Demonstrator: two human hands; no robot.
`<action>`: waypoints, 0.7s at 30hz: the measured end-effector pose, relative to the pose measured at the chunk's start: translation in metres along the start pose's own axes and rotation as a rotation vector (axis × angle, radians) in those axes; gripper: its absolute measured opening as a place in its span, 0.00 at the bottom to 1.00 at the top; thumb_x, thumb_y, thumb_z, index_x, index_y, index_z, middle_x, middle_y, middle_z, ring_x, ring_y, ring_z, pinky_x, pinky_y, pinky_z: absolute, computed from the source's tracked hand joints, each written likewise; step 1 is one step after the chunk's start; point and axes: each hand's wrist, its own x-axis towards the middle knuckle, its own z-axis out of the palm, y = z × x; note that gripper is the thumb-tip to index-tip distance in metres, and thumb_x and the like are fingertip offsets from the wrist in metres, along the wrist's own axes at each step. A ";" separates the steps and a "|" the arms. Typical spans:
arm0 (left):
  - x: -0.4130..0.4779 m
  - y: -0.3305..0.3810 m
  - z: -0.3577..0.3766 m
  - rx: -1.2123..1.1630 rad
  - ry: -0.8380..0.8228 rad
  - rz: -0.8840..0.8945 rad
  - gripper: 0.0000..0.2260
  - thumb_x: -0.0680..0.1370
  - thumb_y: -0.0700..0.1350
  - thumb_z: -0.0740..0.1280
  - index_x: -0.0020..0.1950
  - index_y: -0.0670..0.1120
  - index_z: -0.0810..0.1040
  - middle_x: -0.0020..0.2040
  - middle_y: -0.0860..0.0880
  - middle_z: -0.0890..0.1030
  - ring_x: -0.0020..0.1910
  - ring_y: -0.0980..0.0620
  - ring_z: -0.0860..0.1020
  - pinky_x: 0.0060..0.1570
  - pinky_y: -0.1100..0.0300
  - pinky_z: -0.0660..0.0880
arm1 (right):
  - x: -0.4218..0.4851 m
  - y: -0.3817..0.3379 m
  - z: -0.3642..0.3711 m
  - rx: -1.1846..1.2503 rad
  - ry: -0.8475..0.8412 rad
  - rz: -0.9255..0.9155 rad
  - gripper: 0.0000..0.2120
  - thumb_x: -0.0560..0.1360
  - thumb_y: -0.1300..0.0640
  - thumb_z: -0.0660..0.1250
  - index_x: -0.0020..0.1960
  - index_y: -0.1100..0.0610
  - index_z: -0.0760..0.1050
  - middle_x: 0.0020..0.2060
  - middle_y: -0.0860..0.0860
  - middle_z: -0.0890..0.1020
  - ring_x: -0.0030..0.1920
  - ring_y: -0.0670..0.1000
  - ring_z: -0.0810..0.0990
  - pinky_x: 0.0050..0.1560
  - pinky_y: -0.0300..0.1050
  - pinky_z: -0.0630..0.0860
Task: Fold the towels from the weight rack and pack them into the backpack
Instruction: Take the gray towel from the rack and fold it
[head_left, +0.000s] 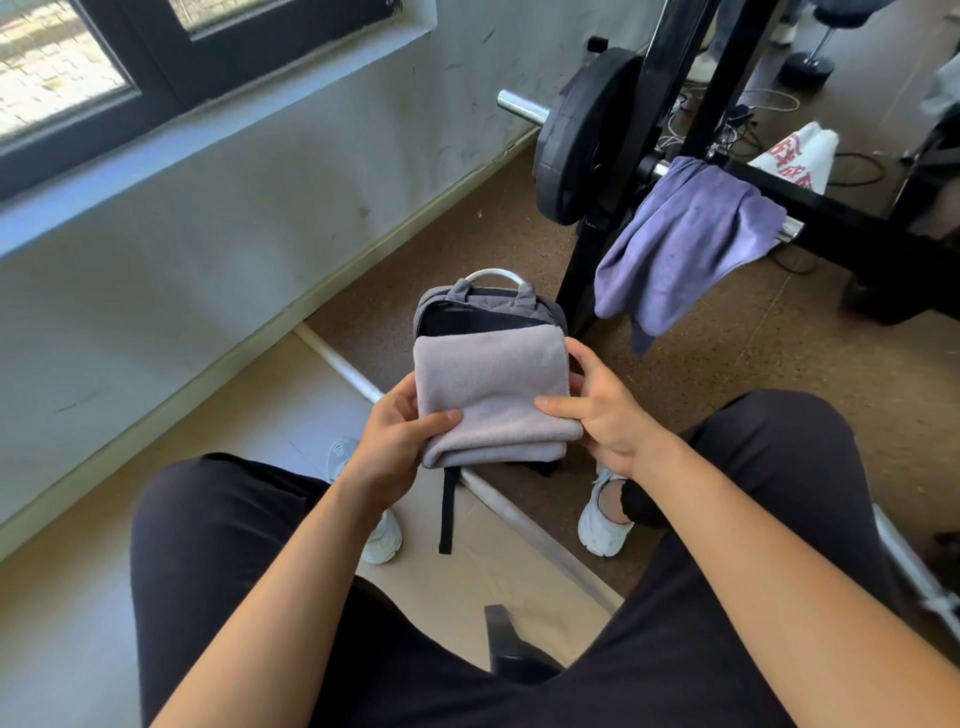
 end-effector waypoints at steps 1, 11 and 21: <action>0.000 0.001 0.000 -0.018 -0.022 0.009 0.23 0.75 0.29 0.70 0.69 0.42 0.76 0.59 0.41 0.84 0.56 0.44 0.83 0.54 0.52 0.81 | -0.001 -0.001 0.000 0.006 -0.016 -0.009 0.36 0.74 0.71 0.71 0.77 0.52 0.64 0.65 0.59 0.79 0.64 0.58 0.80 0.58 0.51 0.80; -0.004 0.008 -0.002 -0.201 -0.043 -0.041 0.20 0.71 0.32 0.70 0.62 0.37 0.73 0.44 0.43 0.84 0.39 0.49 0.83 0.37 0.59 0.79 | -0.014 -0.015 0.005 0.215 -0.203 -0.027 0.19 0.74 0.69 0.64 0.57 0.52 0.84 0.50 0.53 0.85 0.50 0.51 0.85 0.44 0.45 0.83; -0.004 0.011 -0.004 -0.286 -0.137 -0.118 0.05 0.62 0.42 0.62 0.32 0.42 0.74 0.53 0.38 0.83 0.49 0.39 0.80 0.49 0.49 0.77 | -0.014 -0.015 0.001 -0.002 -0.140 -0.044 0.14 0.76 0.54 0.63 0.36 0.60 0.79 0.52 0.54 0.81 0.52 0.53 0.79 0.45 0.43 0.75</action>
